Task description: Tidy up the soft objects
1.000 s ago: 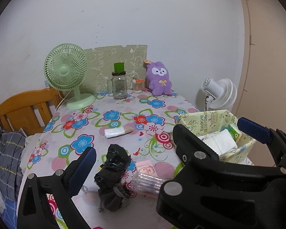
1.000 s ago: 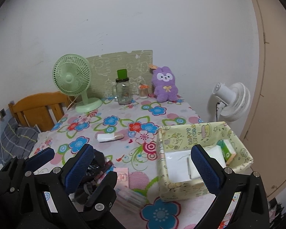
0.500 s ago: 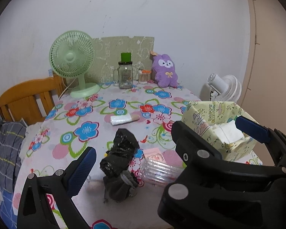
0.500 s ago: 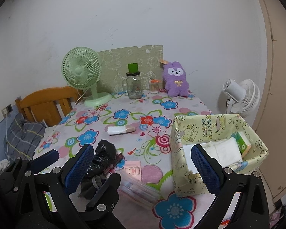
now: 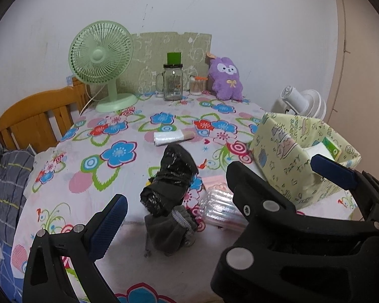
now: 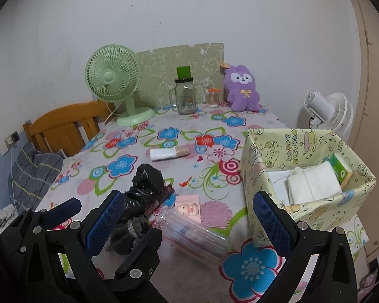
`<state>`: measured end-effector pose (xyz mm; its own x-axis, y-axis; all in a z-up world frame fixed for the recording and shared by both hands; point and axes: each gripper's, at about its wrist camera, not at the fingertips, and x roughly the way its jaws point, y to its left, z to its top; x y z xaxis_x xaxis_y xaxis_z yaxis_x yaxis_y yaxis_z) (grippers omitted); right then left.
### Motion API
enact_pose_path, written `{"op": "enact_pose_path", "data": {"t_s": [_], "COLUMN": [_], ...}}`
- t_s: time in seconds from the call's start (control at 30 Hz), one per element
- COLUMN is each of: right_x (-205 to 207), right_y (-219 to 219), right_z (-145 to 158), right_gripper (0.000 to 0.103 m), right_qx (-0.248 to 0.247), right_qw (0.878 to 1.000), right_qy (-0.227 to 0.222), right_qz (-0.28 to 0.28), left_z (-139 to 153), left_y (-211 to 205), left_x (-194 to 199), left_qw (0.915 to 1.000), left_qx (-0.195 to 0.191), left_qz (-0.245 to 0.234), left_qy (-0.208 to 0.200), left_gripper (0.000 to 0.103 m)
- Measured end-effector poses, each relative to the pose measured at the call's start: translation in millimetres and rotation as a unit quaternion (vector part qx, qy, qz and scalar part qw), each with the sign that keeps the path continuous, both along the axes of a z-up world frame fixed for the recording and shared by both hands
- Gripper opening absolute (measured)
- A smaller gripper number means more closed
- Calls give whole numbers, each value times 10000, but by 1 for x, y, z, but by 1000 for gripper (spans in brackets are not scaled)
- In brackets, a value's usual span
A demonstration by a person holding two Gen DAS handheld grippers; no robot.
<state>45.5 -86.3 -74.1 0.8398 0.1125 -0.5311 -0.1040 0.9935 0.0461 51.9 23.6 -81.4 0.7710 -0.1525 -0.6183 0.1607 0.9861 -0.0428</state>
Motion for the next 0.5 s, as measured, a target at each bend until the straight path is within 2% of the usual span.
{"op": "enact_pose_path", "data": {"t_s": [0.5], "right_x": [14], "right_y": [11], "right_z": [-36], "right_gripper": [103], "right_qx": [-189], "right_qw": [9992], "right_qy": [328], "right_qz": [144], "left_z": [-36], "left_y": [7], "left_x": [8], "left_qw": [9996], "left_qx": [13], "left_qz": [69], "left_qy": [269], "left_gripper": [103]}}
